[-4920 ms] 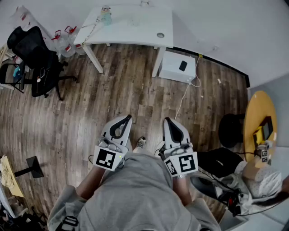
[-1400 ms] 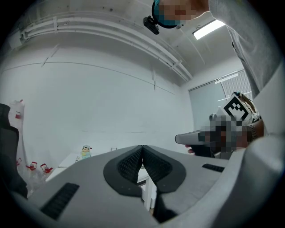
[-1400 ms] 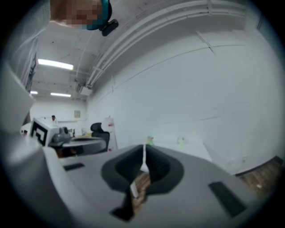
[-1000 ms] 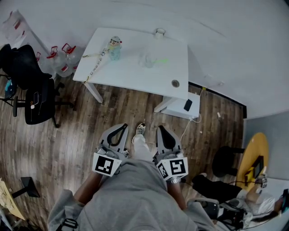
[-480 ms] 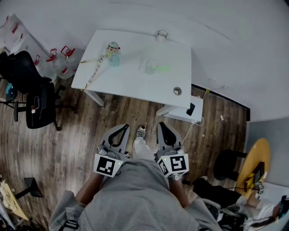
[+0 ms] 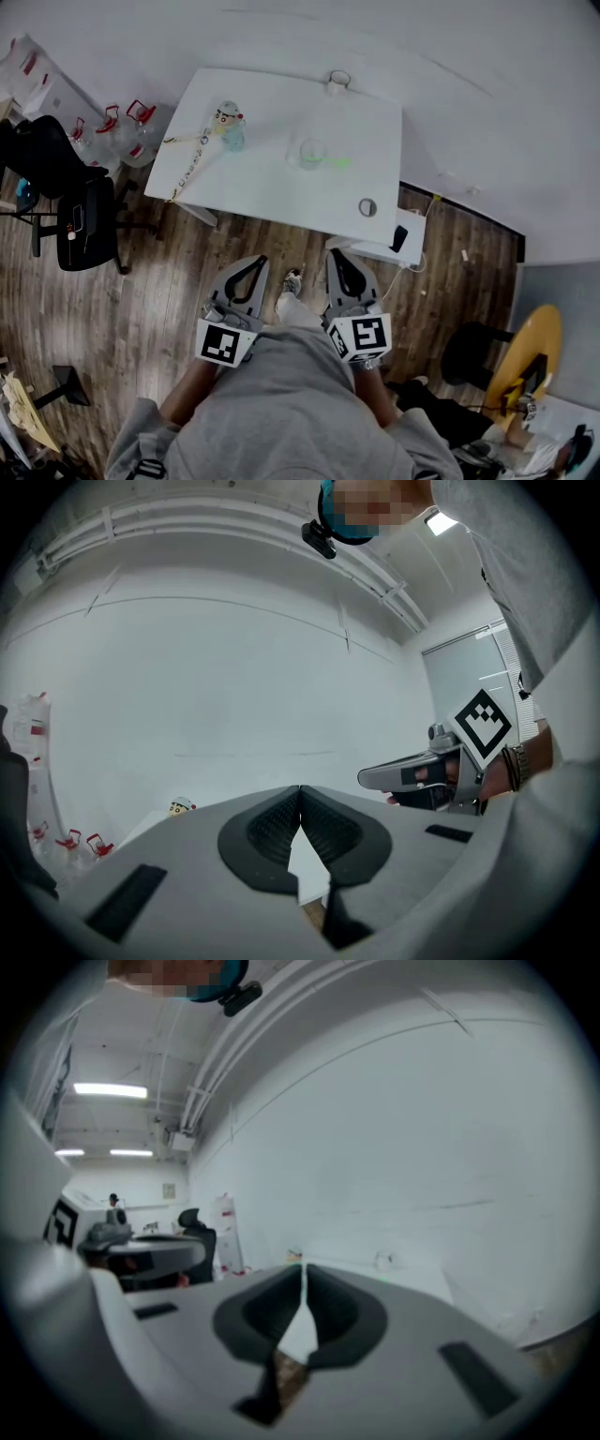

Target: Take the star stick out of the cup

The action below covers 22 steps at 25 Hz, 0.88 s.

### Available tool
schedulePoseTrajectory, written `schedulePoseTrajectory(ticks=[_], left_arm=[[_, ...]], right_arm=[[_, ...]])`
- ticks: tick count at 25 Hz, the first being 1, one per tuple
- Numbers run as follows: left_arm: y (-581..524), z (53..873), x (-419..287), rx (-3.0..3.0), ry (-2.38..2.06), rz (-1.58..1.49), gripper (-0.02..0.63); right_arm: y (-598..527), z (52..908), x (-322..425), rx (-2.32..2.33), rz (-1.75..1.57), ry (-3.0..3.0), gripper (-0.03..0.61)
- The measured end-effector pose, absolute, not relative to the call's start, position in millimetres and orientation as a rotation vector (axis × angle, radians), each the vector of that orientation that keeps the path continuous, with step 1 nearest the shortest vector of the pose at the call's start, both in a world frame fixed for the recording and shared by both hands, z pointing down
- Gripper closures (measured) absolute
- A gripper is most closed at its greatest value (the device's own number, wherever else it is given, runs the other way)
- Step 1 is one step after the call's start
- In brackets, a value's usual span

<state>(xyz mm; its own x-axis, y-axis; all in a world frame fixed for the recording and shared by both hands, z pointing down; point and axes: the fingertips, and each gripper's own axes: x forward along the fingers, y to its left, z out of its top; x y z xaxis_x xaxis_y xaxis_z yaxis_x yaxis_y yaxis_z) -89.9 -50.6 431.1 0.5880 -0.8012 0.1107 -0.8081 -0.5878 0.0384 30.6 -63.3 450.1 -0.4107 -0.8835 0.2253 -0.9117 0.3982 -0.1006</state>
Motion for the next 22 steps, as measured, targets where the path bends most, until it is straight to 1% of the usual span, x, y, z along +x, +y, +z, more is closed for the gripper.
schedulePoseTrajectory(ticks=[13, 22], left_arm=[[-115.9, 426.5, -60.4, 2.688, -1.494, 0.115, 0.581], [-135.6, 427.8, -54.2, 2.689, -1.495, 0.114, 0.581]], right_arm=[[-138.1, 451.3, 51.2, 1.521, 0.296, -2.578, 0.541], [-156.2, 454.4, 65.1, 1.546, 0.304, -2.561, 0.541]])
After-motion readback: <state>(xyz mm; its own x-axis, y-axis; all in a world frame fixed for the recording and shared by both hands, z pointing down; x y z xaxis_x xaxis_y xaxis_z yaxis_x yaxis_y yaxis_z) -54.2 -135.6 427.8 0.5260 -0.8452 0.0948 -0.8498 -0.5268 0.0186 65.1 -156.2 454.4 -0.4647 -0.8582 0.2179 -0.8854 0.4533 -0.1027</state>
